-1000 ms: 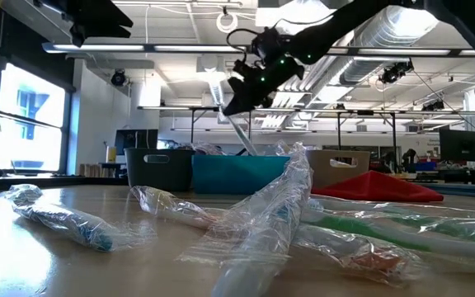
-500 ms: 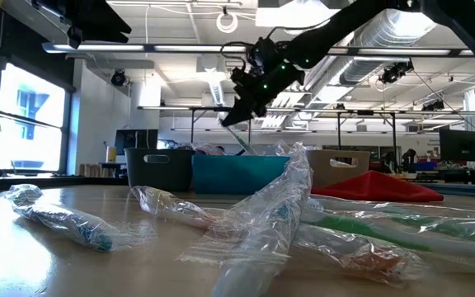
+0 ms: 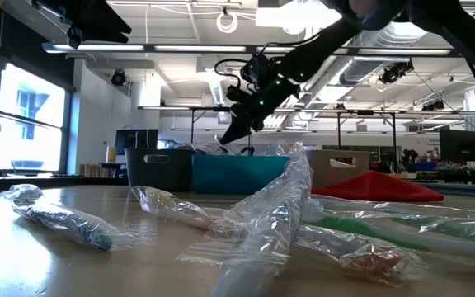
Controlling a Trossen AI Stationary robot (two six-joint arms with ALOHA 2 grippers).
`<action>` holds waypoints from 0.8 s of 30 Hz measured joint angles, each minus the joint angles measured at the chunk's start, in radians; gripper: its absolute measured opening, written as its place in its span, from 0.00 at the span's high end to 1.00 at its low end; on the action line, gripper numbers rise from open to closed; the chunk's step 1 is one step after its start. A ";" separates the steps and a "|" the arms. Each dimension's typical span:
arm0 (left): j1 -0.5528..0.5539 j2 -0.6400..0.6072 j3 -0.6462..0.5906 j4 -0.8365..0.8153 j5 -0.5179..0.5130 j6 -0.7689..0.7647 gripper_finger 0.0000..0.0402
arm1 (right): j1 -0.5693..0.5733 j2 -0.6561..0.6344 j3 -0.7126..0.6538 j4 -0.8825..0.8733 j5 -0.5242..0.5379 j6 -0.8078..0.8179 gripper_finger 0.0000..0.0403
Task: Pick & Place Toothbrushes
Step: Put the top right green toothbrush into the transparent bin
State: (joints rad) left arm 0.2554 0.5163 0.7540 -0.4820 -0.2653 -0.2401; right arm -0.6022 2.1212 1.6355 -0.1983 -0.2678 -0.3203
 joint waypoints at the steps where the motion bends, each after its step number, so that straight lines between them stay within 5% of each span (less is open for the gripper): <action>1: 0.000 0.000 0.000 0.000 0.000 0.000 0.64 | 0.000 0.000 0.000 0.004 0.000 0.000 0.96; 14: 0.000 0.000 0.000 0.000 0.000 0.000 0.64 | 0.004 -0.019 0.000 0.001 0.012 -0.001 0.63; 24: 0.000 0.000 0.000 -0.024 0.001 -0.001 0.64 | 0.011 -0.082 0.000 -0.010 0.014 0.000 0.60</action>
State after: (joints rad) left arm 0.2554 0.5167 0.7540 -0.5055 -0.2646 -0.2409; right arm -0.5907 2.0388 1.6356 -0.2087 -0.2535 -0.3199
